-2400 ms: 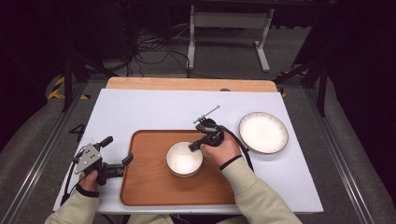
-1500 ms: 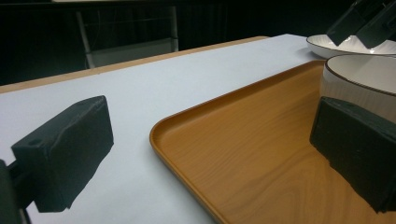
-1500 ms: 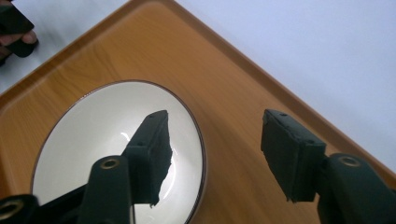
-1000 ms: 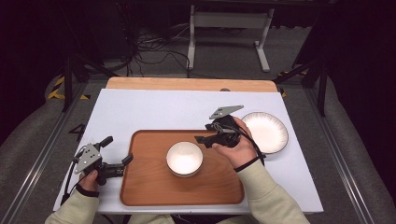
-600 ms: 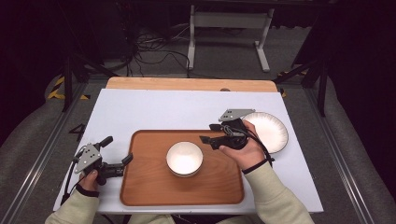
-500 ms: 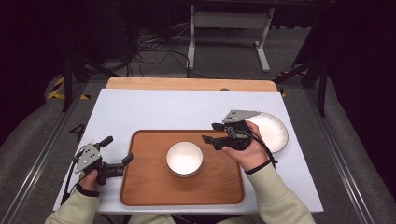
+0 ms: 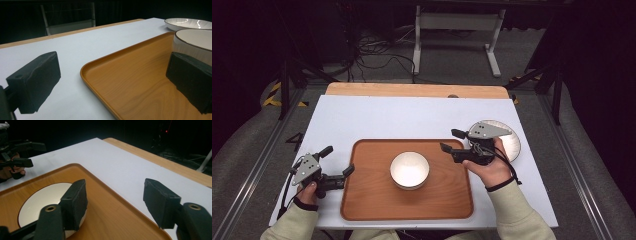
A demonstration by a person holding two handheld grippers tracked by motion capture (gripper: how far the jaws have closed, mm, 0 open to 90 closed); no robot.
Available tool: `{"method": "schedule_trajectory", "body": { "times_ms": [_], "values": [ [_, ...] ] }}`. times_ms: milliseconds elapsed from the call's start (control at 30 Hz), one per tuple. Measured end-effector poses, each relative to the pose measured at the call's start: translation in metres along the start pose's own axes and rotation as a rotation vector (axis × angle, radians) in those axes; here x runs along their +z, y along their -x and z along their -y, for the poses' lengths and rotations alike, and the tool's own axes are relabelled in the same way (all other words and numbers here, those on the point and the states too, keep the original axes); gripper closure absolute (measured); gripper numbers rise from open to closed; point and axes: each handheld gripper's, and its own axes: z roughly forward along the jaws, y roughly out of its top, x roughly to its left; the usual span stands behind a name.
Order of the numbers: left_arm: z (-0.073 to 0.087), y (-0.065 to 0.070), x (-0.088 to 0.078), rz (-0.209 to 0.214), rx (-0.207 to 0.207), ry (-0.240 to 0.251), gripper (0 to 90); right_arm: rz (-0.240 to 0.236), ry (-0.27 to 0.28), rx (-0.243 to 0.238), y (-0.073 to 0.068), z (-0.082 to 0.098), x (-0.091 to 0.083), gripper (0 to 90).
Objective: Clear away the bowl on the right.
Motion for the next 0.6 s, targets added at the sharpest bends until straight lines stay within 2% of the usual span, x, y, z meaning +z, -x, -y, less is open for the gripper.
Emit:
{"method": "schedule_trajectory", "body": {
  "times_ms": [167, 267, 433, 600],
  "values": [
    [0.0, 0.0, 0.0, -0.001, -0.001, 0.0, 0.2, 0.017, 0.024, -0.012, 0.002, 0.006, -0.007, 31.5],
    [0.0, 0.0, 0.0, -0.001, -0.001, 0.0, 0.2, 0.038, 0.046, -0.024, 0.004, 0.01, -0.013, 25.1],
    [0.0, 0.0, 0.0, -0.001, -0.001, -0.001, 0.2, 0.043, 0.095, -0.001, 0.007, 0.015, -0.022, 19.7],
    [0.0, 0.0, 0.0, -0.002, -0.001, 0.0, 0.2, 0.07, 0.143, 0.032, 0.011, 0.024, -0.032, 12.7]
  ]
}}
